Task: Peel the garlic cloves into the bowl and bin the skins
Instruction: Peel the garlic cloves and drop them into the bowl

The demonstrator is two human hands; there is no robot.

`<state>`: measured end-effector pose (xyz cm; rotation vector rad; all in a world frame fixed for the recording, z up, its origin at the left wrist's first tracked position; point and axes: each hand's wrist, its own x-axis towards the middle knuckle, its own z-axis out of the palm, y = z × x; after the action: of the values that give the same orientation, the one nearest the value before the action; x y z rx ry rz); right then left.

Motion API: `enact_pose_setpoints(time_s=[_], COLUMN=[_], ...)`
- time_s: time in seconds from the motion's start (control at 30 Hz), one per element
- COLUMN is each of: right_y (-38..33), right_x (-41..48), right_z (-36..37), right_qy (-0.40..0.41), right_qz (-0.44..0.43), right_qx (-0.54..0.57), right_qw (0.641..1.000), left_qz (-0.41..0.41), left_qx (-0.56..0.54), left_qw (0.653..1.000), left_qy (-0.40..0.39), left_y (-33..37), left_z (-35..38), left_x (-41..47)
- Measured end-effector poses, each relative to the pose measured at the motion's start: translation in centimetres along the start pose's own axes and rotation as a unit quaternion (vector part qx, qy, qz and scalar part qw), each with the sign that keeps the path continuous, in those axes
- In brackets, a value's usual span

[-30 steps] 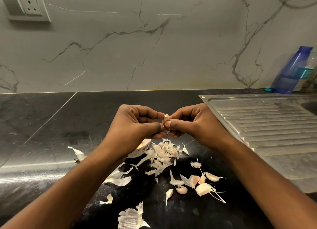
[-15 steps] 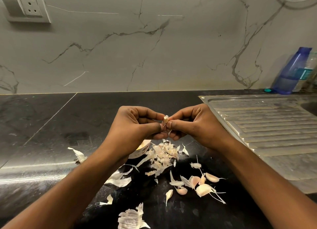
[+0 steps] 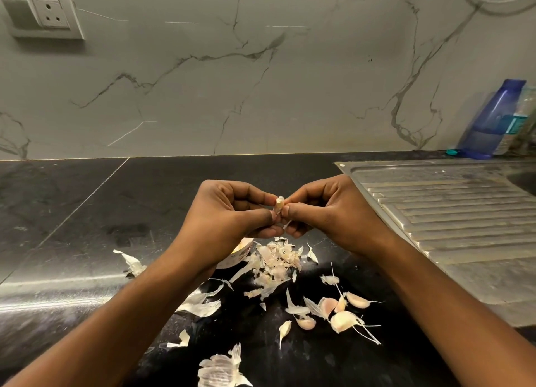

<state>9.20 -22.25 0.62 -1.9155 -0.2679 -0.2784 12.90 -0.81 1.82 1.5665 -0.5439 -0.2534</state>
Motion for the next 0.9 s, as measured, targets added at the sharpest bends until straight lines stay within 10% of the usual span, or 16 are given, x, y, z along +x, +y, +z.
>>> enact_pose_setpoints(time_s=[0.9], right_y=[0.11], right_x=[-0.12], right_z=[-0.32], right_qy=[0.032], right_qz=[-0.074], right_qx=[-0.065], right_qw=[0.995], left_qz=[-0.053], left_qx=[-0.058], left_qw=[0.997], left_qy=[-0.001], left_y=[0.64], left_z=[0.13], left_x=[-0.27])
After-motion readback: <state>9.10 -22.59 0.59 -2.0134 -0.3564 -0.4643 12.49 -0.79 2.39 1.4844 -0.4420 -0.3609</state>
